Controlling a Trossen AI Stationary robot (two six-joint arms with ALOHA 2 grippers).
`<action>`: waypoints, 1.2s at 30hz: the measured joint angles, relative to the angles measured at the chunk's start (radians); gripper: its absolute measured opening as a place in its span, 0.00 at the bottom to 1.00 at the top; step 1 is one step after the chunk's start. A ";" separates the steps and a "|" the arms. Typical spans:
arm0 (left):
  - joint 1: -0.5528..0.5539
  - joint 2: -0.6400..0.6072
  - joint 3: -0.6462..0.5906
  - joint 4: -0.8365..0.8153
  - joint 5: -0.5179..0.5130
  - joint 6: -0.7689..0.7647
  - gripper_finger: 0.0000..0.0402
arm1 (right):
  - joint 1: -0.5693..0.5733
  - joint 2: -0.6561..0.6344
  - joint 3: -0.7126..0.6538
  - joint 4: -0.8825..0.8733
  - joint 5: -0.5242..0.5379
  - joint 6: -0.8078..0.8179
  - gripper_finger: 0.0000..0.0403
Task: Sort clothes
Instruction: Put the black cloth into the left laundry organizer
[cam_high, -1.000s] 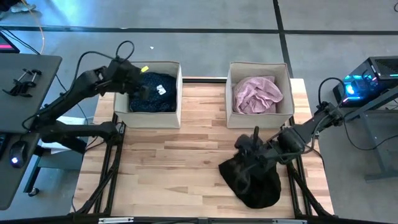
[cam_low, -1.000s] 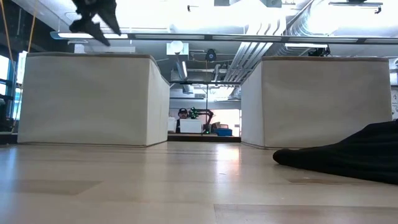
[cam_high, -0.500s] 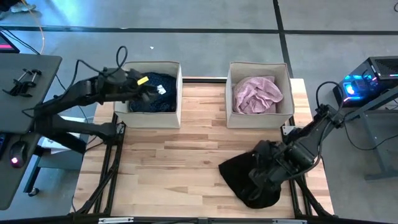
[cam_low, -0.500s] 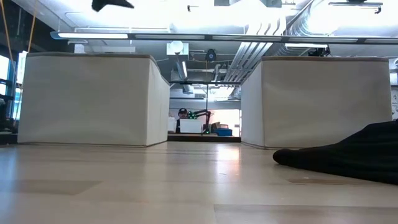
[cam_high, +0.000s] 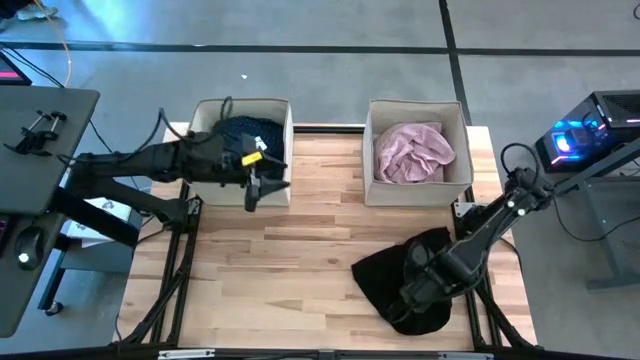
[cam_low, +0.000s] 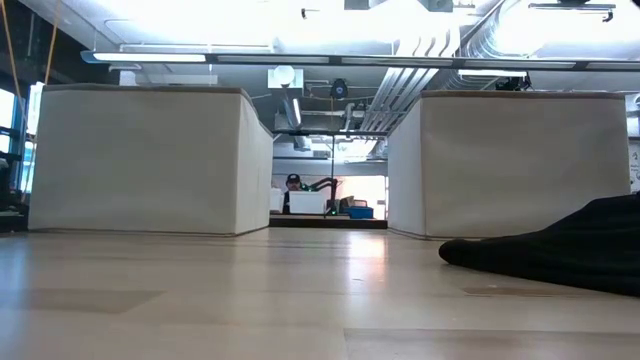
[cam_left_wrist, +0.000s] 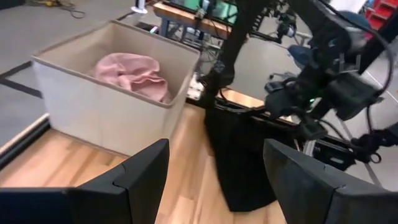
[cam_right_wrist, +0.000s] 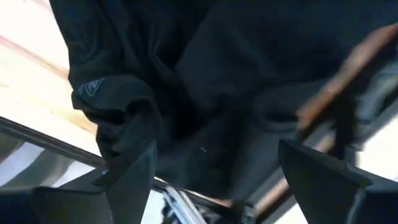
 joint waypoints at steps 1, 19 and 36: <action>-0.008 0.013 0.000 0.008 0.000 0.000 0.62 | 0.000 0.000 -0.039 0.055 -0.005 0.017 0.80; -0.065 0.136 0.000 0.149 0.000 0.000 0.62 | -0.003 -0.007 -0.548 0.654 -0.028 0.296 0.61; -0.088 0.135 0.000 0.147 0.007 0.000 0.62 | 0.000 -0.010 -0.580 0.660 0.016 0.233 0.06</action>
